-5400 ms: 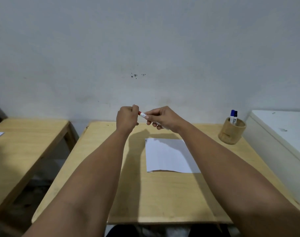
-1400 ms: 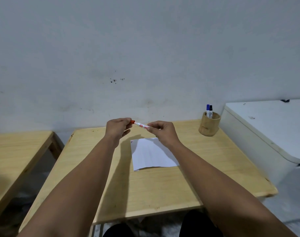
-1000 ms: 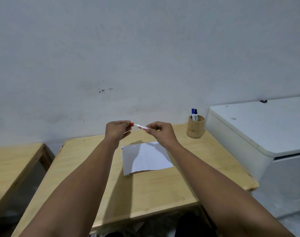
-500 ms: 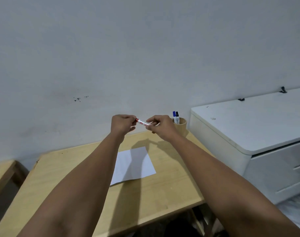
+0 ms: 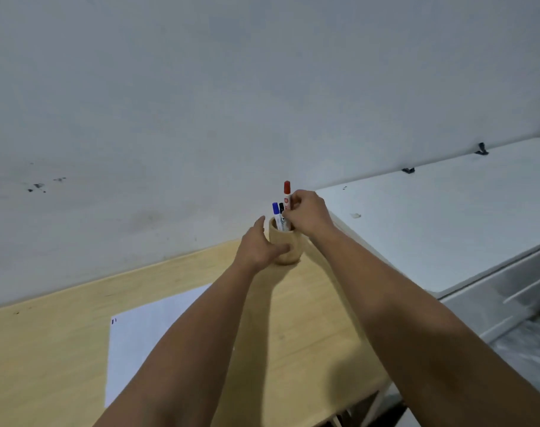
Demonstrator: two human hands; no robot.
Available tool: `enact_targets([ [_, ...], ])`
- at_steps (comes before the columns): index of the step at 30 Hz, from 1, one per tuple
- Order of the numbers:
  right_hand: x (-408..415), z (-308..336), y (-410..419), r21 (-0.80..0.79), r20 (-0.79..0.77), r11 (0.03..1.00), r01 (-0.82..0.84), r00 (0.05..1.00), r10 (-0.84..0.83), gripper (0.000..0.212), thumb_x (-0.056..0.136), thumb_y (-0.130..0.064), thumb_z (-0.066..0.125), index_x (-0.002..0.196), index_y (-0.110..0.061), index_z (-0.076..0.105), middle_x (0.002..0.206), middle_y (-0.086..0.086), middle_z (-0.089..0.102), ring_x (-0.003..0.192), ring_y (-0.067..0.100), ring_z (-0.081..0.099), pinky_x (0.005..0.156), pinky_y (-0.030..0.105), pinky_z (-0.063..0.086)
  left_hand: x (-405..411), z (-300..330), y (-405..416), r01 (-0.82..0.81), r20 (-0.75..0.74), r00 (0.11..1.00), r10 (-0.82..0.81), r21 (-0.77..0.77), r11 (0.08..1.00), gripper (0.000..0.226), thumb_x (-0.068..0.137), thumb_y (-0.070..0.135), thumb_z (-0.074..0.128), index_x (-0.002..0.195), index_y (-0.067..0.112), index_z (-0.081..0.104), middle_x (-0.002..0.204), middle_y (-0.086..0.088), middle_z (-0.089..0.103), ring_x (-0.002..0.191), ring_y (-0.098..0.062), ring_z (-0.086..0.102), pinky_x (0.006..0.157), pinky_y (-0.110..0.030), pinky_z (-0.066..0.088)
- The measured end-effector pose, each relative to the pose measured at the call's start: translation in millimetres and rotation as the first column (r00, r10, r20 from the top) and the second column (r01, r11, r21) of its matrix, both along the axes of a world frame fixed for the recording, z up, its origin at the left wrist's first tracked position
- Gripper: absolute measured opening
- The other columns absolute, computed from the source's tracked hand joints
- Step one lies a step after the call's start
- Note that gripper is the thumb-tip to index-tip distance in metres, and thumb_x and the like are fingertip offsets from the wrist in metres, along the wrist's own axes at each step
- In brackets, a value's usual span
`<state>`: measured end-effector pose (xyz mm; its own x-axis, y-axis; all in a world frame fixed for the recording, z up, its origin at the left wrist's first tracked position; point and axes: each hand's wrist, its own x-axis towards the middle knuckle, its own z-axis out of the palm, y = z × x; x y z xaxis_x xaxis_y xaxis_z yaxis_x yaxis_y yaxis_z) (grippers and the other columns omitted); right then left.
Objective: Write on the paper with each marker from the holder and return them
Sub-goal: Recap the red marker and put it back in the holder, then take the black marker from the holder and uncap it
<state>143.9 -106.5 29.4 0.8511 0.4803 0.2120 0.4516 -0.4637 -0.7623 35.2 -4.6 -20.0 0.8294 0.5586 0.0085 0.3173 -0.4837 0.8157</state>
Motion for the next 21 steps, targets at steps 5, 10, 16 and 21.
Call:
enact_targets([
  [5,10.5,-16.1,12.3,-0.012,-0.102,0.999,-0.047,0.994,0.046,0.044,0.091,-0.053,0.07,0.078,-0.012,0.074,0.076,0.003,0.079,0.079,0.026,0.076,0.076,0.038,0.059,19.2,-23.0,-4.9,-0.021,0.125,0.992,0.028,-0.062,0.998,0.088,0.07,0.037,0.091,0.145,0.024,0.046,0.122,0.009,0.065,0.115,-0.017,0.063,0.092,-0.034,0.053],
  [10,20.5,-12.9,17.9,-0.014,-0.073,1.0,-0.003,0.997,0.002,0.02,0.098,-0.016,0.06,0.107,-0.012,0.077,0.1,0.002,0.077,0.091,0.023,0.071,0.073,0.03,0.054,22.4,-31.3,-2.1,-0.052,0.159,0.985,0.061,-0.059,0.997,0.071,0.075,0.033,0.086,0.136,0.027,0.051,0.111,0.01,0.068,0.101,-0.017,0.069,0.087,-0.044,0.059],
  [16,20.8,-19.1,19.7,-0.055,-0.107,0.998,-0.012,0.994,0.006,0.046,0.088,-0.002,0.071,0.132,-0.017,0.062,0.086,0.0,0.07,0.101,0.027,0.072,0.091,0.042,0.06,20.1,-27.2,1.5,-0.029,0.141,0.989,0.035,-0.047,0.998,0.068,0.074,0.024,0.086,0.133,0.025,0.052,0.111,0.005,0.069,0.101,-0.019,0.07,0.09,-0.046,0.057],
  [21,22.2,-20.3,24.6,-0.103,-0.083,0.995,0.003,0.996,-0.012,0.018,0.089,-0.019,0.082,0.104,-0.01,0.081,0.093,0.003,0.074,0.086,0.021,0.066,0.074,0.028,0.045,19.1,-26.7,0.4,-0.026,0.119,0.992,0.033,-0.053,0.998,0.069,0.075,0.023,0.086,0.135,0.025,0.051,0.112,0.004,0.069,0.104,-0.022,0.069,0.091,-0.048,0.057],
])
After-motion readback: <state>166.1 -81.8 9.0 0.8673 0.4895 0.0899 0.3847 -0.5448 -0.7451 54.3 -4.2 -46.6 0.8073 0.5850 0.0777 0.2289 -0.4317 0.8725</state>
